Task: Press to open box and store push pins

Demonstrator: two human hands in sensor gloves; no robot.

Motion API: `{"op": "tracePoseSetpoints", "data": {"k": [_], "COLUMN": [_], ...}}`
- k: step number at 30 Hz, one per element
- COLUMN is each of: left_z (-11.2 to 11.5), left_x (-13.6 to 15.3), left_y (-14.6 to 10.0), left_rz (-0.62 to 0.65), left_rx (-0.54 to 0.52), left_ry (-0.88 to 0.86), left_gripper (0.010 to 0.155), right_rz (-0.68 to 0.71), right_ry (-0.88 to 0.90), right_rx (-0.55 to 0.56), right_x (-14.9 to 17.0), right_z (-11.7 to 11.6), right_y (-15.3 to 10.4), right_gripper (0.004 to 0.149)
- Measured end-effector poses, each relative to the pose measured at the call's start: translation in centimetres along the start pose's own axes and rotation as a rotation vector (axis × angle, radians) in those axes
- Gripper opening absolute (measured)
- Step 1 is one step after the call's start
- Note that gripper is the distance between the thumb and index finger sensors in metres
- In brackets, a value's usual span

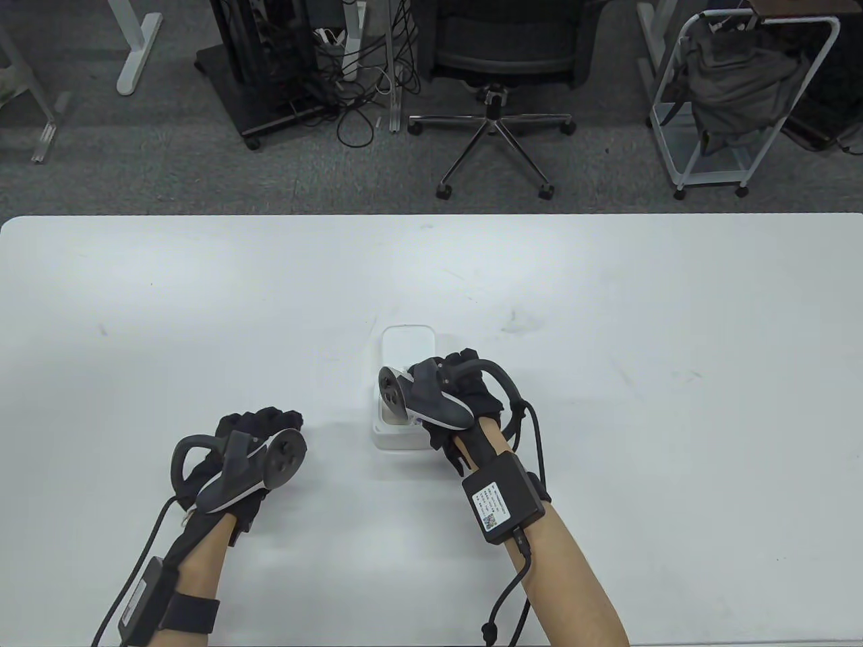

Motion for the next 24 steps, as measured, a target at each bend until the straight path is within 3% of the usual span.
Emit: {"op": "tracePoseSetpoints", "data": {"k": [13, 24], "left_z": [0.0, 0.1], "left_x": [0.0, 0.1], "left_y": [0.0, 0.0], "left_rz": [-0.004, -0.005], "left_rx": [0.005, 0.015], "left_ry": [0.001, -0.002], "left_gripper": [0.051, 0.051], "right_rz": [-0.062, -0.114], "right_ry": [-0.024, -0.035], "right_rx": [-0.004, -0.086], "right_x": [4.2, 7.6], "right_z": [-0.9, -4.8], "right_y": [-2.0, -4.0], "right_gripper": [0.048, 0.048]}}
Point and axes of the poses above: the tracker on the back of each hand, its own x axis roughly to the little-finger side, its own y axis roughly from the wrist to the fingertips, z = x × y, the point moved 3 cm from there along y, roughly from the wrist to the fingertips, and after that the axes turned 4 degrees about x, right-handed, at the moved point
